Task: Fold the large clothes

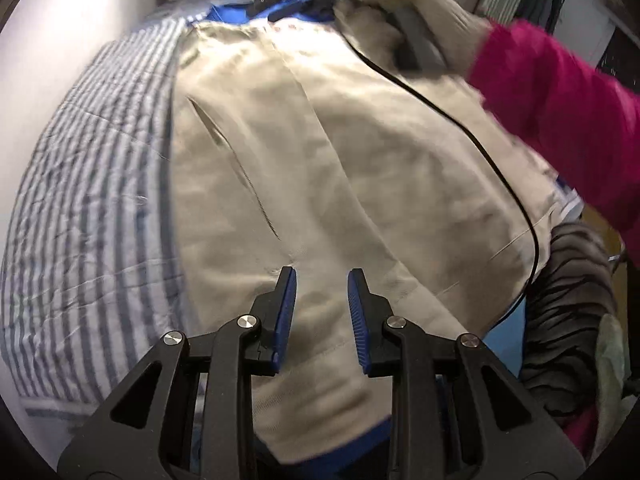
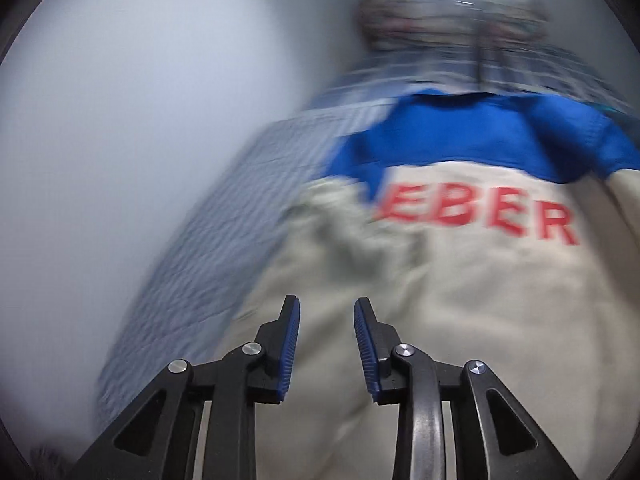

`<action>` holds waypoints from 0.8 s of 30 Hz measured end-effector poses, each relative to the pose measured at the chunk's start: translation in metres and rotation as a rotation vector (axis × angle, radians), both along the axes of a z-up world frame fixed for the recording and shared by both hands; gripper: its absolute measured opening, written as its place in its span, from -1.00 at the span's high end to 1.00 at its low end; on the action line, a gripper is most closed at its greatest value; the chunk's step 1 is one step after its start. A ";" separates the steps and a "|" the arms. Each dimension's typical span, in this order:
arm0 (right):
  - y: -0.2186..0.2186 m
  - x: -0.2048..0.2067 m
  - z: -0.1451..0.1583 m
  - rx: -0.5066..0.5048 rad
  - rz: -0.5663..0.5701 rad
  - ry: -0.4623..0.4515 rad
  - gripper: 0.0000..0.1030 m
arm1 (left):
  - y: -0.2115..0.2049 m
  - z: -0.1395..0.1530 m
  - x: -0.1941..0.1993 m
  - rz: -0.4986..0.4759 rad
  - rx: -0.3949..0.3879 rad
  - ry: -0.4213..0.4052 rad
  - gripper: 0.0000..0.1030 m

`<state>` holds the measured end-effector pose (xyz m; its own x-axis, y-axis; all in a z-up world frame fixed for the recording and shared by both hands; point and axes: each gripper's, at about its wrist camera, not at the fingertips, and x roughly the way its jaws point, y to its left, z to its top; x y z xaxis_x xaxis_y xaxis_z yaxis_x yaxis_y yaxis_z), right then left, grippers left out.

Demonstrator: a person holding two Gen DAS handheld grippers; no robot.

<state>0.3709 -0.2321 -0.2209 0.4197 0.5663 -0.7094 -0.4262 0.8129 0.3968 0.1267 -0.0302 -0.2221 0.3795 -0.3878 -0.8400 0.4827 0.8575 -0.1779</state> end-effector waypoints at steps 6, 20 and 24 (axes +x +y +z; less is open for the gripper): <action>0.059 -0.039 -0.031 -0.046 0.172 0.068 0.47 | -0.015 -0.003 -0.021 -0.054 -0.031 0.012 0.51; 0.049 -0.084 -0.010 -0.118 0.078 0.016 0.37 | -0.038 0.002 -0.054 -0.069 0.066 -0.112 0.52; 0.004 -0.130 0.024 -0.074 -0.028 -0.091 0.14 | -0.024 0.034 -0.068 -0.015 -0.043 -0.195 0.52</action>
